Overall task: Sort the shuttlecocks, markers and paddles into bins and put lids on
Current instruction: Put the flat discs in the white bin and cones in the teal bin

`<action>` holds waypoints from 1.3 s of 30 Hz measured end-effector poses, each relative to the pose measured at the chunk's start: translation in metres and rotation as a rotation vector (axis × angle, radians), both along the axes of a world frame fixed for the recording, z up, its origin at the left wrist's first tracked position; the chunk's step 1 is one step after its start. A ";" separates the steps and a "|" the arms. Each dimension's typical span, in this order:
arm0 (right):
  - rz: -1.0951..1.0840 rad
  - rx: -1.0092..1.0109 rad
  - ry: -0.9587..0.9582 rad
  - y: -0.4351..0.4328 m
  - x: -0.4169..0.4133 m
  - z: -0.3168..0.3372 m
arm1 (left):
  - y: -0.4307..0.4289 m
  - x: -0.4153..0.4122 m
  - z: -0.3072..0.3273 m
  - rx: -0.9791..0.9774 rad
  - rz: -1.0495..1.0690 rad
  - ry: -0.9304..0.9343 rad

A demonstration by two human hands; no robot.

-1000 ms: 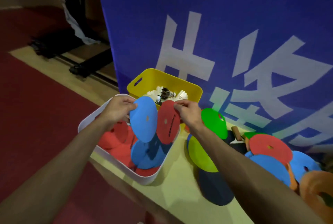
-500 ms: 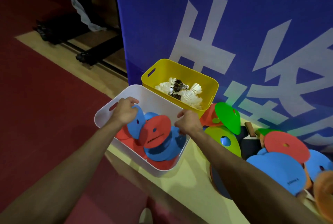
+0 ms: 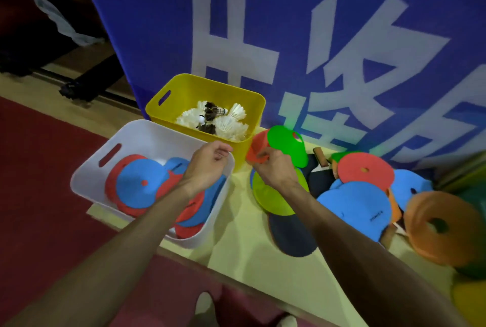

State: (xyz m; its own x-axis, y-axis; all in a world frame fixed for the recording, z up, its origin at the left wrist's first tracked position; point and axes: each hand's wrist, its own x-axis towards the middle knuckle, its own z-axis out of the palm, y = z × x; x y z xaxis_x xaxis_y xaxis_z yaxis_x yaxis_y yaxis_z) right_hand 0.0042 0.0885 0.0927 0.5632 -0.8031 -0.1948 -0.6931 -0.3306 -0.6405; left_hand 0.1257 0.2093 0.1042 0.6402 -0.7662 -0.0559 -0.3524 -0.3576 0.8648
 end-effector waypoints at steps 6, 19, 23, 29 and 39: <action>-0.154 0.116 -0.003 -0.044 -0.084 -0.020 | -0.061 -0.077 -0.016 0.040 -0.192 0.047; -0.423 0.310 -0.007 -0.116 -0.257 -0.076 | -0.147 -0.209 -0.082 0.361 -0.304 0.117; -0.530 0.297 -0.028 -0.134 -0.282 -0.084 | -0.159 -0.227 -0.095 0.447 -0.311 0.181; -0.567 0.229 -0.075 -0.156 -0.284 -0.091 | -0.160 -0.237 -0.104 0.533 -0.306 0.144; -0.430 -0.001 0.005 -0.161 -0.274 -0.102 | -0.181 -0.249 -0.116 0.617 -0.238 0.126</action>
State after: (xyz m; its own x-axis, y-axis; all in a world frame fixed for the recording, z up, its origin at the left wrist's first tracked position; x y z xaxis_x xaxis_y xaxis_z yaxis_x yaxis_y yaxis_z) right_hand -0.2700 -0.0727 -0.0092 0.1763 -0.9646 -0.1963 -0.7711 -0.0114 -0.6366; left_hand -0.1237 0.0286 -0.0113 0.4178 -0.6893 -0.5918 -0.3920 -0.7245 0.5670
